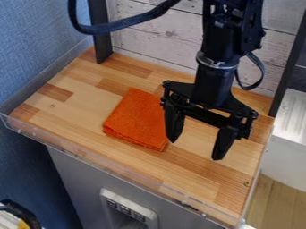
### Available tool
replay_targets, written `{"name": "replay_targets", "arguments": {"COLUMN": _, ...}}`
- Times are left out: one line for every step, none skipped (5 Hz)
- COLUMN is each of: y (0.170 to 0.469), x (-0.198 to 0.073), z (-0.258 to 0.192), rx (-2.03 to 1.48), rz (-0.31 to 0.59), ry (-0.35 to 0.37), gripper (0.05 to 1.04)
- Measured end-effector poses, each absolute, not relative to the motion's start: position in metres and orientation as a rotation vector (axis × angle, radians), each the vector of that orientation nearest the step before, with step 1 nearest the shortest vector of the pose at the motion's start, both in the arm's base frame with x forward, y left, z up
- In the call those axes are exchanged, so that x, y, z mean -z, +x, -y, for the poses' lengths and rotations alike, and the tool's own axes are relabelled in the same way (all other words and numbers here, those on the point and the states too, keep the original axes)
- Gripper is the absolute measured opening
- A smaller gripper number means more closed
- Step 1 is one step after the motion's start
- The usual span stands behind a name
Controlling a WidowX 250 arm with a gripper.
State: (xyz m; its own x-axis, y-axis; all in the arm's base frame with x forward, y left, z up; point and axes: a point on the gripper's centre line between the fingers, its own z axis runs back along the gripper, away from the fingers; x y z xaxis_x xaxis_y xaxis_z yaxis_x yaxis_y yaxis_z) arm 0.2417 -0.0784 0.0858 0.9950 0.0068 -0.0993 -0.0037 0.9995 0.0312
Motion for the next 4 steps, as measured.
{"name": "replay_targets", "arguments": {"y": 0.242, "x": -0.083, "z": 0.068, "rx": 0.016, "rz": -0.104, "ry": 0.025, "gripper": 0.999}}
{"name": "replay_targets", "arguments": {"y": 0.251, "x": -0.080, "z": 0.054, "rx": 0.054, "rz": -0.065, "ry": 0.009, "gripper": 0.997}}
{"name": "replay_targets", "arguments": {"y": 0.262, "x": -0.080, "z": 0.034, "rx": 0.093, "rz": -0.019, "ry": -0.008, "gripper": 0.999}}
{"name": "replay_targets", "arguments": {"y": 0.272, "x": -0.081, "z": 0.020, "rx": 0.132, "rz": 0.023, "ry": -0.018, "gripper": 0.999}}
